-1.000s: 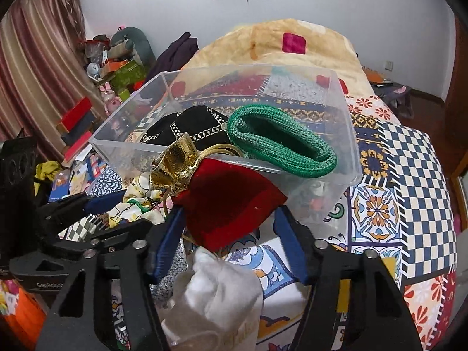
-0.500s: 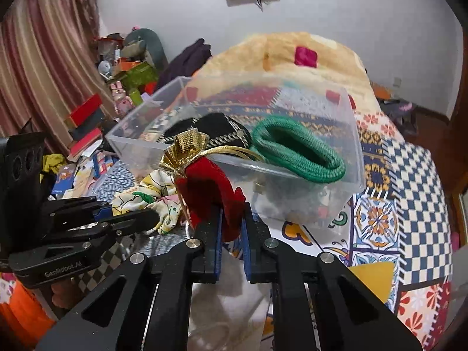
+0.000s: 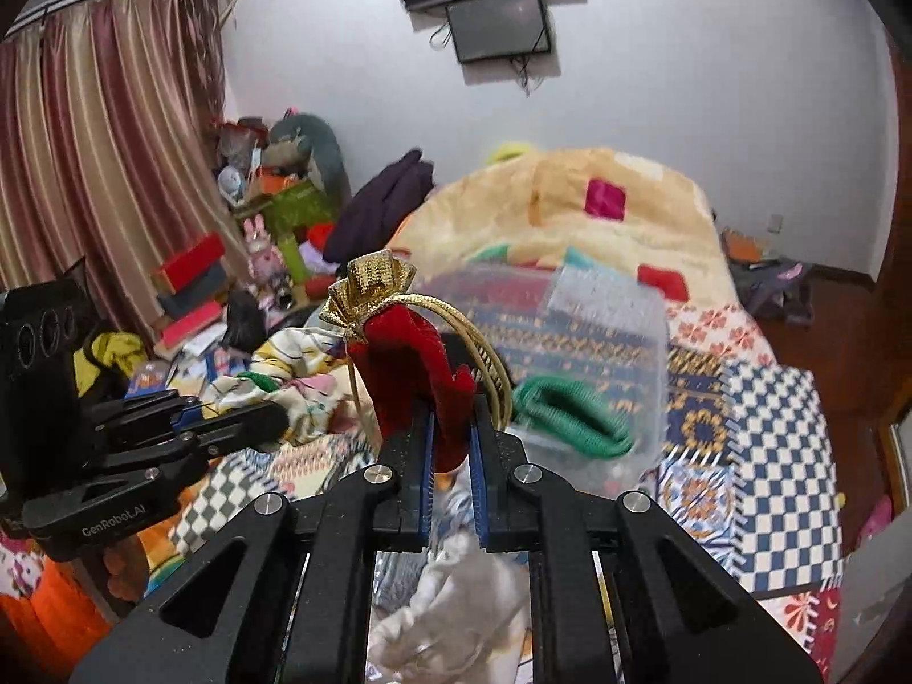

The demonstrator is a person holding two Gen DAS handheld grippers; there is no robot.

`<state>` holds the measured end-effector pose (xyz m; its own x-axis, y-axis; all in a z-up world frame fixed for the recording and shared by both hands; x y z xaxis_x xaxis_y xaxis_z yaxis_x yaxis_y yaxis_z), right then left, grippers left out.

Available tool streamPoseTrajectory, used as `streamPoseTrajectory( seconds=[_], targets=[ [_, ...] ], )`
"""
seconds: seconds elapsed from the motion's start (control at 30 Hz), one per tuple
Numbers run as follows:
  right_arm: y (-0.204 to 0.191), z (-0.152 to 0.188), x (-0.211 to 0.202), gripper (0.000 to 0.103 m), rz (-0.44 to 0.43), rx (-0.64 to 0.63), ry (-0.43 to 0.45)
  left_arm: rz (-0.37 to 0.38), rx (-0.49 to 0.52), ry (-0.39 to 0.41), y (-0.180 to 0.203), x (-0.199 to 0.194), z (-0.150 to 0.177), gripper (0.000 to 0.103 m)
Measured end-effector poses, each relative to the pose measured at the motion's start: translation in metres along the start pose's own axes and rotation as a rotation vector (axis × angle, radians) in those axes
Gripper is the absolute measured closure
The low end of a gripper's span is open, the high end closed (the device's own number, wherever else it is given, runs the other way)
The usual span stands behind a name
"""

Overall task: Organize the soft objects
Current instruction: 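Drop the scrunchie and red pouch into the clear box, open both grippers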

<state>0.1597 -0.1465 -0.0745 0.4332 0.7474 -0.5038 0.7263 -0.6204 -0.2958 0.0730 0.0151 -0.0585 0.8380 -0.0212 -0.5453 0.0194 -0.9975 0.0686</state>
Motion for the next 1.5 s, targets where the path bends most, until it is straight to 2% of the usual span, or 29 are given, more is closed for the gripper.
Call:
streamPoseTrajectory(
  seconds=[0.2, 0.37, 0.67, 0.9, 1.0, 1.17, 1.3, 1.4, 1.47, 1.5],
  targets=[
    [0.008, -0.018, 0.0, 0.093, 0.048, 0.02, 0.061, -0.032, -0.024, 0.067, -0.004, 0.004, -0.026, 0.087],
    [0.016, -0.026, 0.014, 0.093, 0.087, 0.032, 0.058, -0.06, -0.031, 0.078, -0.008, 0.021, -0.04, 0.087],
    [0.03, -0.02, 0.041, 0.093, 0.127, 0.061, -0.031, -0.084, -0.018, -0.011, -0.003, 0.07, -0.04, 0.087],
    [0.033, -0.014, 0.049, 0.093, 0.121, 0.071, -0.074, -0.092, 0.0, -0.092, -0.002, 0.096, -0.031, 0.087],
    [0.032, -0.014, 0.049, 0.084, 0.114, 0.068, -0.082, -0.093, 0.003, -0.107, -0.001, 0.099, -0.028, 0.085],
    [0.029, -0.014, 0.042, 0.05, 0.108, 0.059, -0.062, -0.088, 0.009, -0.093, 0.0, 0.093, -0.031, 0.076],
    [0.027, -0.016, 0.032, 0.047, 0.095, 0.066, -0.039, -0.084, 0.016, -0.065, 0.003, 0.08, -0.034, 0.069],
    [0.026, -0.018, 0.022, 0.041, 0.079, 0.073, -0.025, -0.082, 0.016, -0.039, 0.005, 0.068, -0.037, 0.058],
    [0.025, -0.019, 0.016, 0.035, 0.073, 0.071, -0.014, -0.081, 0.017, -0.022, 0.005, 0.06, -0.038, 0.045],
    [0.023, -0.02, 0.012, 0.033, 0.071, 0.068, -0.009, -0.081, 0.018, -0.012, 0.005, 0.055, -0.039, 0.042]
  ],
)
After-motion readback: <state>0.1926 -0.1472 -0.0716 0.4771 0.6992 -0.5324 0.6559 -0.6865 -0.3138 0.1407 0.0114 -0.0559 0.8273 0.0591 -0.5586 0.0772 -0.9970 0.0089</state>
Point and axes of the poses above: each gripper's, at about its wrist camera, not at the fingertips, and x roughly the way its jaws point, y to its right, z to its underside, the point moved 3 cm from there along x, roughly the way its jaws point, and after that the axes turned 13 degrees about -z, right-handed, at the moved point
